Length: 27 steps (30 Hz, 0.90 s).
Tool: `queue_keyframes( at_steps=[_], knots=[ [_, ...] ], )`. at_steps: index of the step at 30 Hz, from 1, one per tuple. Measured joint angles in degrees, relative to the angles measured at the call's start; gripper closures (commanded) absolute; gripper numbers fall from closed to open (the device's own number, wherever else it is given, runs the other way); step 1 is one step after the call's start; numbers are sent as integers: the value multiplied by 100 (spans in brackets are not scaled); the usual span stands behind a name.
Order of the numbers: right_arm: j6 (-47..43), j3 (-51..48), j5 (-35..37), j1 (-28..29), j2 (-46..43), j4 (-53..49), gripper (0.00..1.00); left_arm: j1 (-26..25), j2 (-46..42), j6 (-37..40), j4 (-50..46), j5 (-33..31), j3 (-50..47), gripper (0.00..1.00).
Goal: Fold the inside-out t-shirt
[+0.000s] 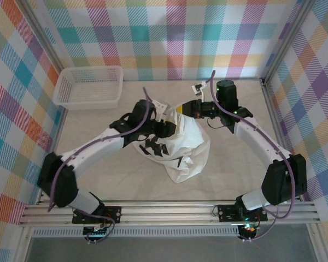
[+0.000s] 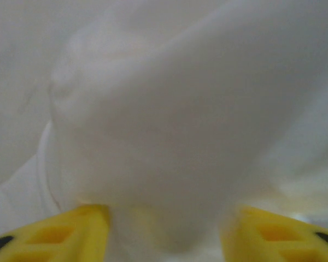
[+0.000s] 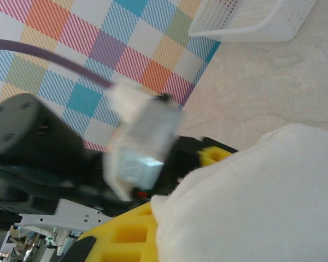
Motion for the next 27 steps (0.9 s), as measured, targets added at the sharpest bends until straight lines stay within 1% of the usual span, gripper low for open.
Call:
queue_keyframes(
  at_steps=[1, 2, 5, 6, 7, 9, 10, 12, 13, 15, 17, 18, 20, 24, 26, 27],
  knots=[
    [-2, 0, 48, 0, 0, -48, 100, -24, 109, -35, -11, -87, 48, 97],
    [-2, 0, 149, 0, 0, -131, 100, -50, 168, -74, -11, -177, 92, 100],
    [-48, 0, 619, -17, 0, -520, 100, -122, 94, -240, -103, -391, 284, 100],
    [-76, 0, 774, -48, 0, -656, 98, -136, 39, -321, -179, -437, 356, 100],
    [-164, 0, 957, -111, 4, -798, 97, -136, -61, -422, -326, -457, 459, 100],
    [-417, -7, 1285, -317, 87, -951, 98, -107, -247, -664, -673, -376, 691, 100],
    [-608, -9, 1445, -428, 192, -968, 96, -94, -332, -796, -894, -271, 872, 100],
    [-1003, 9, 1506, -573, 566, -992, 88, -70, -415, -1025, -1141, 7, 1185, 100],
    [-1180, 85, 1397, -595, 807, -1086, 82, -70, -426, -1154, -1198, 157, 1281, 100],
    [-1362, 251, 1281, -546, 1189, -1217, 68, -63, -457, -1401, -1305, 396, 1300, 100],
    [-1388, 136, 1248, -549, 1241, -1182, 57, -55, -498, -1591, -1397, 529, 1261, 100],
    [-1353, -24, 1307, -564, 1113, -1078, 54, -48, -514, -1655, -1434, 551, 1246, 100],
    [-1228, -614, 1567, -592, 525, -778, 50, -26, -518, -1764, -1491, 612, 1215, 100],
    [-1088, -1998, 2236, -529, -1416, -219, 46, -7, -472, -1908, -1486, 704, 1209, 100],
    [-1005, -2339, 2527, -262, -2138, -44, 45, 0, -426, -1950, -1491, 741, 1209, 100],
    [-909, -2402, 2621, -96, -2334, -15, 45, 0, -404, -1954, -1493, 741, 1209, 100]
  ],
)
